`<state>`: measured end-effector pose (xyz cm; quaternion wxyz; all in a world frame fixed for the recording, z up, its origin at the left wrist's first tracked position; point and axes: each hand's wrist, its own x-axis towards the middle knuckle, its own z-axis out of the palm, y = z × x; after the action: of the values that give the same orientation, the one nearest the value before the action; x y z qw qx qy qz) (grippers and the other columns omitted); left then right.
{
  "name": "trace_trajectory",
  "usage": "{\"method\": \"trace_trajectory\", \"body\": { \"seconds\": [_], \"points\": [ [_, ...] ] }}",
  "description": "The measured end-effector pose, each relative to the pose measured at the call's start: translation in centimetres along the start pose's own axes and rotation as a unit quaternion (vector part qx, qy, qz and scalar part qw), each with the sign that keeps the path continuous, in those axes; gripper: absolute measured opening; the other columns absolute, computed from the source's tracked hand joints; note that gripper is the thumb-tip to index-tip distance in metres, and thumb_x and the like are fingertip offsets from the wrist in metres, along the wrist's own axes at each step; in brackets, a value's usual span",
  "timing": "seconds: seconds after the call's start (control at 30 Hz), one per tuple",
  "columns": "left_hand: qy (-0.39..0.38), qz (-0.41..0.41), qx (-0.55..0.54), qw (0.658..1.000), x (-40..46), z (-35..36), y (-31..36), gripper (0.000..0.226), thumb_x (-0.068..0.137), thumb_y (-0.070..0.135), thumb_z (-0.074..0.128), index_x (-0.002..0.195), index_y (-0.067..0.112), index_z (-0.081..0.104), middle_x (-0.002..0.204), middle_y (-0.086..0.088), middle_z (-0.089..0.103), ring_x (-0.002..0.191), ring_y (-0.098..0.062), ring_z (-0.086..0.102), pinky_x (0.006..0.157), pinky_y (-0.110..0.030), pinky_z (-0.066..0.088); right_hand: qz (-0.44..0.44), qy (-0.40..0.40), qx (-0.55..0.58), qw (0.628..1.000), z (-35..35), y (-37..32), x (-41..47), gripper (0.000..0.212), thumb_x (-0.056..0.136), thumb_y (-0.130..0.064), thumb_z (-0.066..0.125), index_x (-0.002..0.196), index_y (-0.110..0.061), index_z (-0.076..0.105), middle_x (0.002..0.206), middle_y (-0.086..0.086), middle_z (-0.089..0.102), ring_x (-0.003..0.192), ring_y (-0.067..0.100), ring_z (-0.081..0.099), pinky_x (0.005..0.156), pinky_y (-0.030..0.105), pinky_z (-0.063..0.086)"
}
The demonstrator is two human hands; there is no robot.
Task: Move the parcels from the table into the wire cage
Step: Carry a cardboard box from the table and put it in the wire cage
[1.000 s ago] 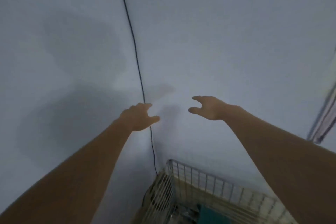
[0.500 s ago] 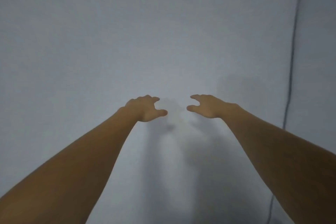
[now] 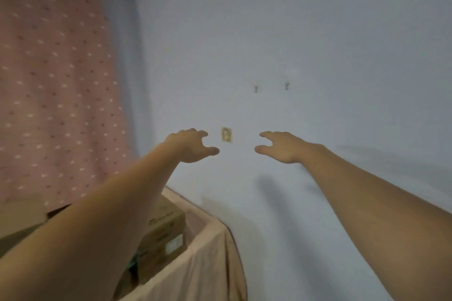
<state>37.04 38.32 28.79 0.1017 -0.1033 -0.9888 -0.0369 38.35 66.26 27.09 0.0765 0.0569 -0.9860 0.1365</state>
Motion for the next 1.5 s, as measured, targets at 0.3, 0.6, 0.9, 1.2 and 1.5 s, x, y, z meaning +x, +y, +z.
{"method": "trace_trajectory", "body": {
  "seconds": [0.3, 0.6, 0.9, 1.2, 1.5],
  "points": [
    [-0.011, -0.186, -0.017, 0.982, -1.1, 3.5, -16.4, 0.087, 0.091, 0.078, 0.048, 0.161, 0.029, 0.032, 0.168, -0.004, 0.033, 0.150, -0.032, 0.037, 0.122, -0.053, 0.031, -0.163, -0.054, 0.013, 0.985, 8.8, -12.7, 13.4, 0.080, 0.097, -0.070, 0.045, 0.164, -0.029, 0.027, 0.170, 0.002, 0.029, 0.155, 0.026, 0.030, 0.122, 0.048, 0.031],
    [-0.029, -0.289, -0.025, 0.957, 1.6, 8.0, -23.2, 0.084, 0.095, 0.072, 0.050, 0.162, 0.025, 0.031, 0.167, -0.008, 0.033, 0.150, -0.033, 0.036, 0.122, -0.049, 0.032, -0.244, -0.108, 0.010, 0.964, 15.4, -17.4, 24.4, 0.075, 0.102, -0.060, 0.048, 0.164, -0.024, 0.026, 0.170, 0.004, 0.030, 0.154, 0.027, 0.032, 0.122, 0.047, 0.032],
    [-0.067, -0.318, -0.072, 0.943, 8.9, 17.1, -32.4, 0.086, 0.093, 0.073, 0.052, 0.162, 0.024, 0.032, 0.164, -0.007, 0.039, 0.145, -0.033, 0.042, 0.117, -0.046, 0.038, -0.253, -0.166, 0.000, 0.953, 25.9, -20.9, 35.4, 0.079, 0.102, -0.061, 0.049, 0.165, -0.022, 0.023, 0.170, 0.006, 0.029, 0.154, 0.029, 0.031, 0.122, 0.044, 0.030],
    [-0.138, -0.370, -0.154, 0.906, 16.1, 30.8, -42.0, 0.097, 0.092, 0.079, 0.045, 0.163, 0.016, 0.025, 0.167, -0.011, 0.030, 0.147, -0.036, 0.038, 0.118, -0.049, 0.037, -0.159, -0.283, 0.062, 0.944, 40.0, -22.1, 44.7, 0.084, 0.100, -0.065, 0.049, 0.166, -0.023, 0.018, 0.172, 0.007, 0.026, 0.153, 0.029, 0.033, 0.123, 0.042, 0.030],
    [-0.205, -0.405, -0.134, 0.881, 16.7, 42.7, -45.3, 0.122, 0.080, 0.091, 0.047, 0.166, 0.012, 0.011, 0.173, -0.009, 0.009, 0.159, -0.031, 0.009, 0.128, -0.052, 0.015, -0.049, -0.402, 0.165, 0.899, 53.4, -19.7, 49.4, 0.084, 0.087, -0.080, 0.057, 0.154, -0.030, 0.044, 0.148, -0.003, 0.060, 0.128, 0.024, 0.061, 0.111, 0.044, 0.046]
  ]
}}
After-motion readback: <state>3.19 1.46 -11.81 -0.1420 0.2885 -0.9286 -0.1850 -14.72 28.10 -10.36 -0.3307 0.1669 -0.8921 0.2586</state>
